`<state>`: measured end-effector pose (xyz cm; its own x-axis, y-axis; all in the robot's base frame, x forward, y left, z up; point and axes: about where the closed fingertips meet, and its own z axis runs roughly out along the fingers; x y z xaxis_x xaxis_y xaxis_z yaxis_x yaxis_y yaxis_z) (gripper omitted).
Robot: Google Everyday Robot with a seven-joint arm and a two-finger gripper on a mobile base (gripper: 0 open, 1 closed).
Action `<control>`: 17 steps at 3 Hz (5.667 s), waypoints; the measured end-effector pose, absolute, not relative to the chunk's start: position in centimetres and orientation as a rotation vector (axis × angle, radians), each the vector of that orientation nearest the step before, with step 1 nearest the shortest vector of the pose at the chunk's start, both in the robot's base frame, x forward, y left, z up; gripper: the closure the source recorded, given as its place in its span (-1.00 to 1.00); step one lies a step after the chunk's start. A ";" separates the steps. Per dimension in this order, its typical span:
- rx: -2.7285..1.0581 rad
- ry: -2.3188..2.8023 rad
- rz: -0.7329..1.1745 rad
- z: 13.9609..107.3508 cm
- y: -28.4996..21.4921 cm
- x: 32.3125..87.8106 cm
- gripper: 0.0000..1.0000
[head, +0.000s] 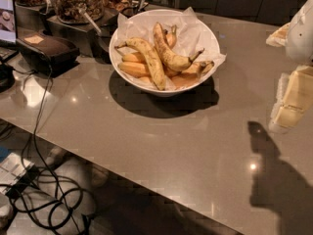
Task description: Pick banana from white bowl
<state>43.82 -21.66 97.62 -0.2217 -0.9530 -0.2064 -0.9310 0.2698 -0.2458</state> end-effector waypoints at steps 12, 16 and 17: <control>-1.575 2.297 0.016 101.1 -8.1 55.0 -1.00; -1.398 2.495 0.060 96.8 -7.5 56.1 -0.72; -1.382 2.503 0.053 96.7 -7.6 56.6 -0.60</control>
Offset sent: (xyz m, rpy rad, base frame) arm 0.0205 0.0220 -0.0066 -0.1214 0.0776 -0.0703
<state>56.60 -7.63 96.67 -0.5028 -0.8241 -0.2610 -0.8344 0.5415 -0.1027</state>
